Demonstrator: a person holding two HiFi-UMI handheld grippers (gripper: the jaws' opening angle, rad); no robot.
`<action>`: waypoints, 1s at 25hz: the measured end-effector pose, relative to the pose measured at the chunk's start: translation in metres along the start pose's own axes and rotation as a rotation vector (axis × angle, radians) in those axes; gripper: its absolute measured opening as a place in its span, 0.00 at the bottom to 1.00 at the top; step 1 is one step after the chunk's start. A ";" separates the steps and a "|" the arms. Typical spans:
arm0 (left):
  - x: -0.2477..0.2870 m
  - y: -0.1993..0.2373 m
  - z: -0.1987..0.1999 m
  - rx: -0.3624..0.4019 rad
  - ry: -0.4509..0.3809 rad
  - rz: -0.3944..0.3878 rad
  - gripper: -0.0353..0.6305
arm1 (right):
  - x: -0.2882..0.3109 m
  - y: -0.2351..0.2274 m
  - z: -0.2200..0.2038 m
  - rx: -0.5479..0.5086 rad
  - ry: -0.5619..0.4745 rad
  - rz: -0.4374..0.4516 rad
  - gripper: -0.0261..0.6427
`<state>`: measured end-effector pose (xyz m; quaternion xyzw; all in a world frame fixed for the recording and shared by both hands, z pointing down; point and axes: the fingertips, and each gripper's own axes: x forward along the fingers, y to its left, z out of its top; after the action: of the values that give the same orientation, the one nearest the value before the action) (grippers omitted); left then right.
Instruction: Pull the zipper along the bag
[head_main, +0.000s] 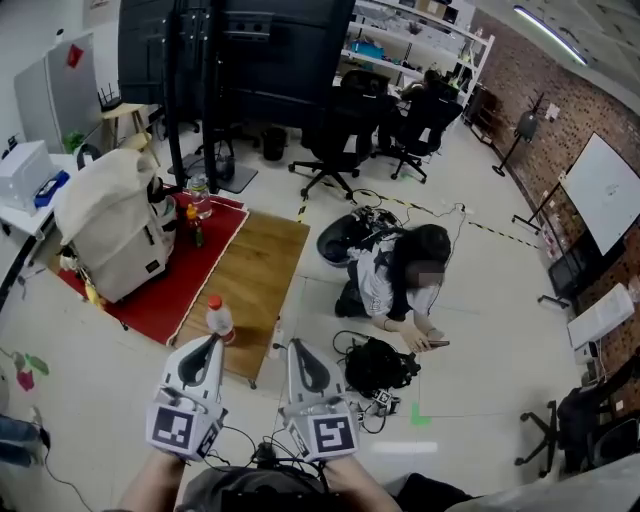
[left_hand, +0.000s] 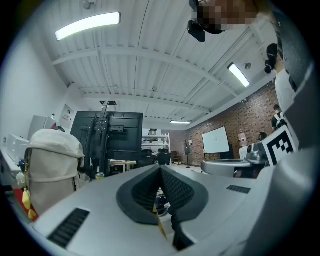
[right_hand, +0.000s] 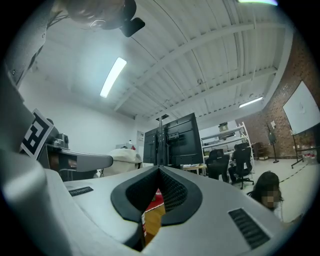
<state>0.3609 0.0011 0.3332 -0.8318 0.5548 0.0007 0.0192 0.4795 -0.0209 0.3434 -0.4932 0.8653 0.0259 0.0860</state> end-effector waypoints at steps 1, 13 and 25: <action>0.007 0.004 -0.003 -0.002 0.002 0.005 0.09 | 0.007 -0.006 -0.003 0.001 0.004 0.005 0.06; 0.042 0.056 -0.037 -0.027 0.053 0.071 0.09 | 0.055 -0.020 -0.047 0.032 0.059 0.026 0.06; 0.044 0.117 -0.031 -0.005 0.025 0.080 0.09 | 0.090 -0.013 -0.038 0.003 0.023 -0.033 0.06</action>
<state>0.2694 -0.0849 0.3600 -0.8089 0.5879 -0.0075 0.0100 0.4410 -0.1083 0.3652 -0.5075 0.8580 0.0176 0.0773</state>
